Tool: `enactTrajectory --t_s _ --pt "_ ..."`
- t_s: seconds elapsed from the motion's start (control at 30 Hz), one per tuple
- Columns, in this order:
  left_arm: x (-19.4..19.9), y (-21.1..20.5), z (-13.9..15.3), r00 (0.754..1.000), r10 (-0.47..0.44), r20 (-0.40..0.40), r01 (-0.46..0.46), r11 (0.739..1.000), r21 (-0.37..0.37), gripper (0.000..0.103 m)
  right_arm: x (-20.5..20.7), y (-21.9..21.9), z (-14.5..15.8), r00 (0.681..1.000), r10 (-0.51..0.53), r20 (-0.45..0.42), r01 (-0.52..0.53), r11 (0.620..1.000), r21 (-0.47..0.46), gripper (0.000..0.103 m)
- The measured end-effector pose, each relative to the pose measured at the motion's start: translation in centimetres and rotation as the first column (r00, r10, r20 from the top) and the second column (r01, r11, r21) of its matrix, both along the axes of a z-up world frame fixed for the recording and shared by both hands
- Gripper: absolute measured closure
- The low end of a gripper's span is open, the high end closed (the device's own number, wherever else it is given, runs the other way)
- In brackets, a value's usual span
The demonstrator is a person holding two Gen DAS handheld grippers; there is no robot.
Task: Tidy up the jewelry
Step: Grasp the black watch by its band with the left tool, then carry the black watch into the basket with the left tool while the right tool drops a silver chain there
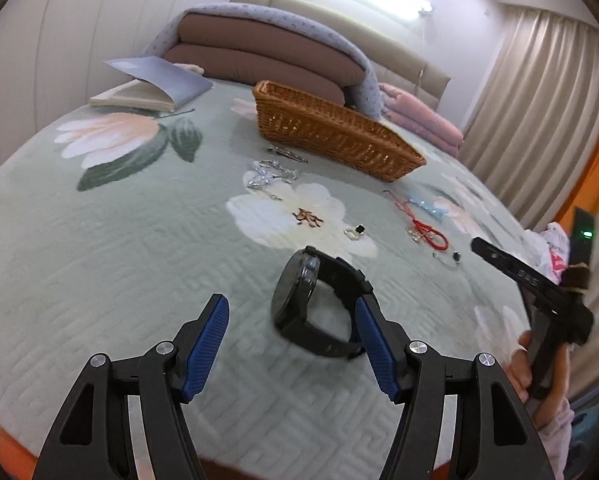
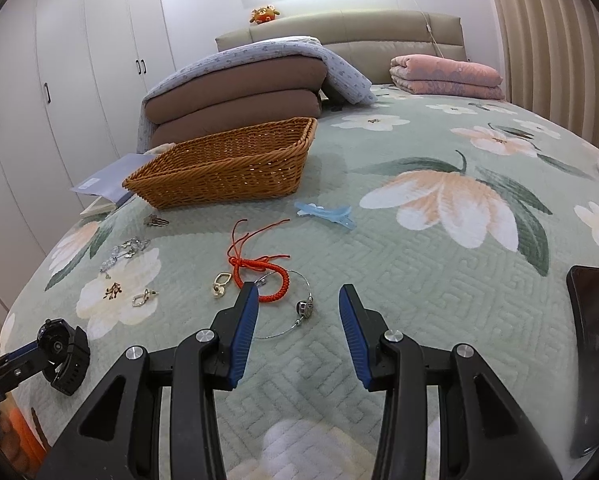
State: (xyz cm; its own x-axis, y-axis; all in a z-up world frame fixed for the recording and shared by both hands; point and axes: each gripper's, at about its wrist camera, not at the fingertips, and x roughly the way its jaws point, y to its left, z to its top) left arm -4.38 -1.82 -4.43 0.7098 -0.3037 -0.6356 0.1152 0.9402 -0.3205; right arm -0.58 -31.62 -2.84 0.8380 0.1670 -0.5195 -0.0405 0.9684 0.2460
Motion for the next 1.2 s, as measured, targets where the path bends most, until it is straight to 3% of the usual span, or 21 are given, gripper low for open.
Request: enactTrajectory --t_s 0.07,0.13,0.3,0.47,0.73,0.87,1.0,1.1,1.2 --pt "1.1 -0.6 -0.4 0.999 0.008 -0.038 -0.007 1.0 0.014 0.04 -0.1 0.0 0.0 1.0 0.0 0.004 0.0 1.0 0.003 0.056" --pt "1.8 -0.7 -1.0 0.997 -0.003 -0.073 0.004 1.0 0.007 0.06 0.0 0.0 0.0 1.0 0.003 -0.004 -0.003 1.0 -0.001 0.056" --pt "2.9 -0.9 -1.3 0.997 0.0 -0.072 0.003 0.999 0.038 0.079 0.9 1.1 -0.5 0.998 0.017 -0.052 -0.02 0.999 -0.047 0.056" --pt "3.4 -1.1 -1.5 0.999 -0.007 -0.047 0.009 0.999 0.037 0.08 0.2 1.5 -0.2 1.0 0.012 -0.028 -0.014 0.997 -0.077 0.056" --pt "3.0 -0.7 -1.8 1.0 -0.024 -0.011 0.024 0.999 0.02 0.08 1.2 1.7 -1.2 0.992 -0.033 -0.123 0.023 0.996 -0.081 0.063" --pt "2.7 -1.4 -1.7 1.0 -0.023 0.008 0.022 0.997 0.069 0.08 3.0 0.9 -1.8 0.98 -0.053 -0.189 0.042 0.997 -0.064 0.077" --pt "2.7 -1.4 -1.7 1.0 -0.024 0.012 0.023 0.997 0.074 0.08 3.5 2.1 -1.7 0.98 -0.06 -0.189 0.034 0.99 -0.136 0.086" --pt "2.7 -1.6 -1.7 1.0 -0.022 0.018 0.02 0.996 0.087 0.08 4.1 3.1 -1.6 0.979 -0.063 -0.195 0.026 0.982 -0.186 0.09" --pt "2.5 -1.7 -1.6 0.999 -0.017 0.027 0.014 0.994 0.107 0.085 3.9 2.7 -1.5 0.98 -0.056 -0.19 0.023 0.986 -0.168 0.09"
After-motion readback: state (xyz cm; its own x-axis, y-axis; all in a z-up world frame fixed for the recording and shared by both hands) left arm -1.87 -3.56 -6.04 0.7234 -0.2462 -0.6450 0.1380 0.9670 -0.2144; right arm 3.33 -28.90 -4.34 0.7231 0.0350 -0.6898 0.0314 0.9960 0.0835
